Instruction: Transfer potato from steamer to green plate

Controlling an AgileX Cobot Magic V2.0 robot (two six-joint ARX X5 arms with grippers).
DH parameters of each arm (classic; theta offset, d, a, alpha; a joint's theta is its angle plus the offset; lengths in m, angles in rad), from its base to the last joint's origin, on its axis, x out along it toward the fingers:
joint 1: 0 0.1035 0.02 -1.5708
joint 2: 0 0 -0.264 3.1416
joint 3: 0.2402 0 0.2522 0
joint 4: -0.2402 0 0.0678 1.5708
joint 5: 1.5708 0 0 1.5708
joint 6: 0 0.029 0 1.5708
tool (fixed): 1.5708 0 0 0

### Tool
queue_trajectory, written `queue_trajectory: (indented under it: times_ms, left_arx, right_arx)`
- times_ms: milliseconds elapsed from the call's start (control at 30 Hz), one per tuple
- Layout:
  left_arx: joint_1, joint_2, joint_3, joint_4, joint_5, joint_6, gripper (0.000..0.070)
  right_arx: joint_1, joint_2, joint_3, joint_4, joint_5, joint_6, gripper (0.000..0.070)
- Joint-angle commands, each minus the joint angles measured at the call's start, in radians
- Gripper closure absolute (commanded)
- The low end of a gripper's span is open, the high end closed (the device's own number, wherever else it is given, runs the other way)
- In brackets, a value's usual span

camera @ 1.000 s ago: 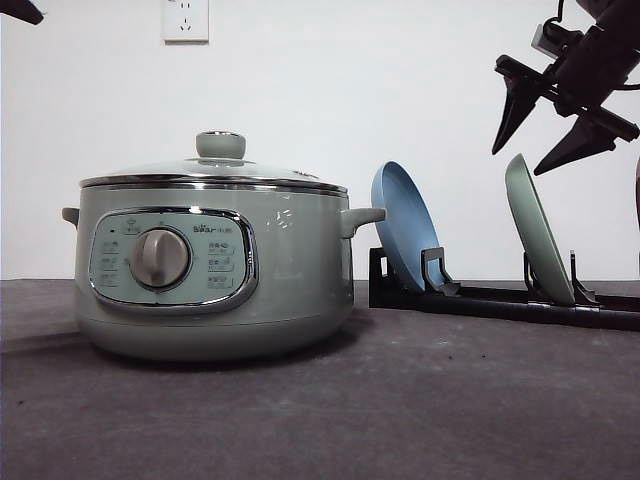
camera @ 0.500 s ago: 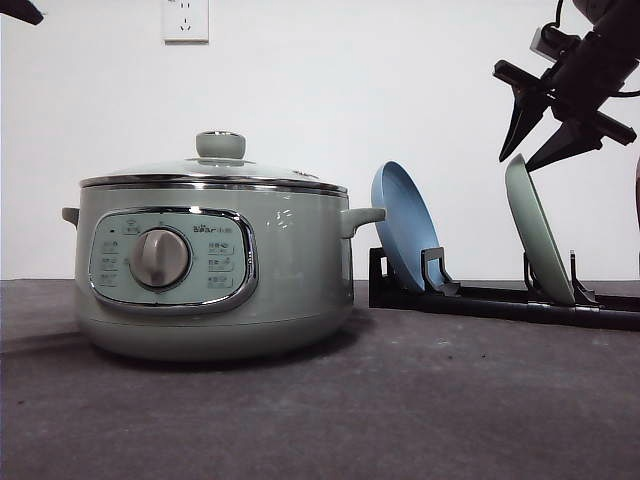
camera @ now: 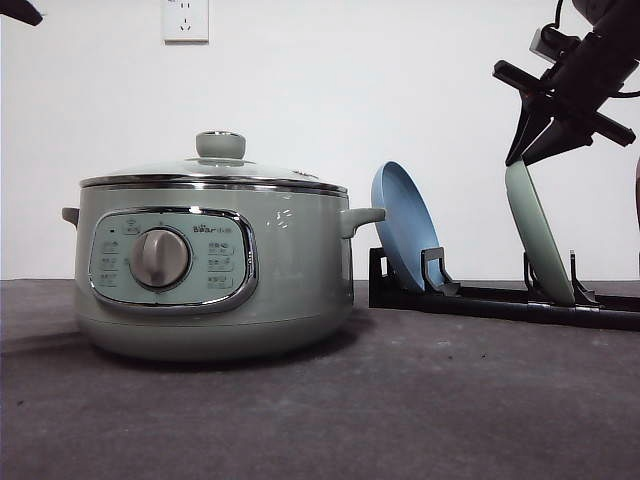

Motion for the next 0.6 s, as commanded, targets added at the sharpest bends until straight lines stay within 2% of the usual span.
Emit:
queue_trajectory:
  times_ms: [0, 400, 567]
  left_arx:
    - [-0.004, 0.008, 0.020, 0.008, 0.008, 0.004, 0.0000]
    - [-0.004, 0.007, 0.020, -0.006, 0.008, 0.005, 0.0000]
    - [-0.004, 0.007, 0.020, -0.006, 0.008, 0.005, 0.0000]
  right_arx:
    - [-0.002, 0.026, 0.026, 0.008, 0.000, 0.003, 0.0696]
    - [-0.007, -0.071, 0.128, 0.005, -0.153, 0.056, 0.0696]
    - [0.011, -0.180, 0.135, -0.037, -0.180, 0.036, 0.0696]
